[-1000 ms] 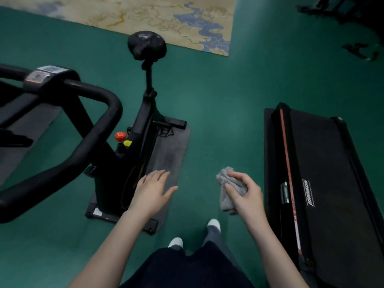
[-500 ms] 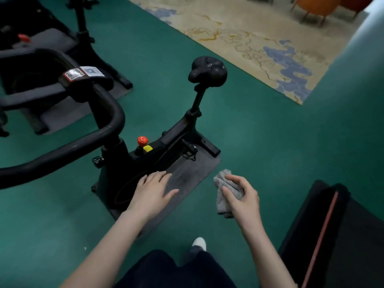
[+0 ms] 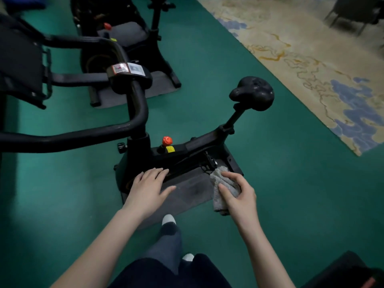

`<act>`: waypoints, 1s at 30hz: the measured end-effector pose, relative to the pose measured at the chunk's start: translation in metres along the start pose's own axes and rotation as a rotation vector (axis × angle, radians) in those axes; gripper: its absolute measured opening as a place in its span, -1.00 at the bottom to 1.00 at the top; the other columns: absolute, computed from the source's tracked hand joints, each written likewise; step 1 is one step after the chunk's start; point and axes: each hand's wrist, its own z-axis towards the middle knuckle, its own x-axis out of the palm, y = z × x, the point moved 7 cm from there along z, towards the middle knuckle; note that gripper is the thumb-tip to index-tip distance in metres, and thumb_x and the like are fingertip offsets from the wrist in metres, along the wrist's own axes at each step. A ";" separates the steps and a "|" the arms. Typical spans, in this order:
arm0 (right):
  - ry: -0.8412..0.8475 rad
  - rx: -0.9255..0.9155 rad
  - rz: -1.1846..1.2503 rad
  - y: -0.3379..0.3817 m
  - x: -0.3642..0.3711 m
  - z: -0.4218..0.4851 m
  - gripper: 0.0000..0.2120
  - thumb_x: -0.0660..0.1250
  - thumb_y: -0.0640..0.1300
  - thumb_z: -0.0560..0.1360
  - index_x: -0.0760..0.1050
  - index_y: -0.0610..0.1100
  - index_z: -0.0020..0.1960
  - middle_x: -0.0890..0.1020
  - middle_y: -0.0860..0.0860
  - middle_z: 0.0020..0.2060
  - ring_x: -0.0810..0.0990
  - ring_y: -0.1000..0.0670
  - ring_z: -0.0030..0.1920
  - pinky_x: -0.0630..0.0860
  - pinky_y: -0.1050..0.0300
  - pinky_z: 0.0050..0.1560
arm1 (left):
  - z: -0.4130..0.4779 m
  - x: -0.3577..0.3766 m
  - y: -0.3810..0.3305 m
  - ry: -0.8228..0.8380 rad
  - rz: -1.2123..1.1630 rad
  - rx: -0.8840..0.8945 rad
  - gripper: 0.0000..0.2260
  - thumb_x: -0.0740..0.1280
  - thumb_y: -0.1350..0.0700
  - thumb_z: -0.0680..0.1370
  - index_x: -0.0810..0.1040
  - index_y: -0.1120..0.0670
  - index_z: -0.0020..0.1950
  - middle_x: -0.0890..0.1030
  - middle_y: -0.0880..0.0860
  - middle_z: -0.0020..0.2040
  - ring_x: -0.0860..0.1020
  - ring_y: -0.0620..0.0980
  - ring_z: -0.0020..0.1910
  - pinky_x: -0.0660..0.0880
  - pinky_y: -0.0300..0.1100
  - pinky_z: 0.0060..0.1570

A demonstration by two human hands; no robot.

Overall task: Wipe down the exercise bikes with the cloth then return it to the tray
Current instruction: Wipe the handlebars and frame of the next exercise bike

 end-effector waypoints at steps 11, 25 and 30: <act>0.154 -0.191 -0.059 0.056 0.060 0.084 -0.70 0.40 -0.32 0.45 0.57 0.06 0.01 0.63 0.19 0.04 0.57 0.24 0.08 0.49 0.28 0.15 | 0.038 -0.012 0.059 -0.026 -0.106 -0.193 -0.44 0.04 -0.24 0.59 0.11 -0.03 0.53 0.20 -0.05 0.51 0.11 -0.06 0.50 0.05 -0.08 0.48; 0.524 -0.543 0.087 0.202 0.168 0.125 -0.74 0.40 -0.27 0.48 0.57 0.02 0.09 0.64 0.20 0.05 0.58 0.16 0.13 0.53 0.17 0.16 | 0.008 -0.031 0.147 -0.157 -0.146 -0.642 -0.52 0.10 -0.23 0.58 0.37 0.02 0.39 0.47 0.03 0.31 0.38 0.04 0.29 0.24 -0.15 0.27; 0.785 -0.596 0.080 0.232 0.208 0.130 -0.70 0.41 -0.29 0.47 0.57 0.09 0.04 0.65 0.14 0.03 0.61 0.08 0.09 0.56 -0.01 0.12 | -0.019 -0.031 0.158 -0.228 -0.183 -0.820 -0.47 0.11 -0.21 0.58 0.28 0.04 0.46 0.40 0.01 0.38 0.34 0.01 0.36 0.23 -0.16 0.33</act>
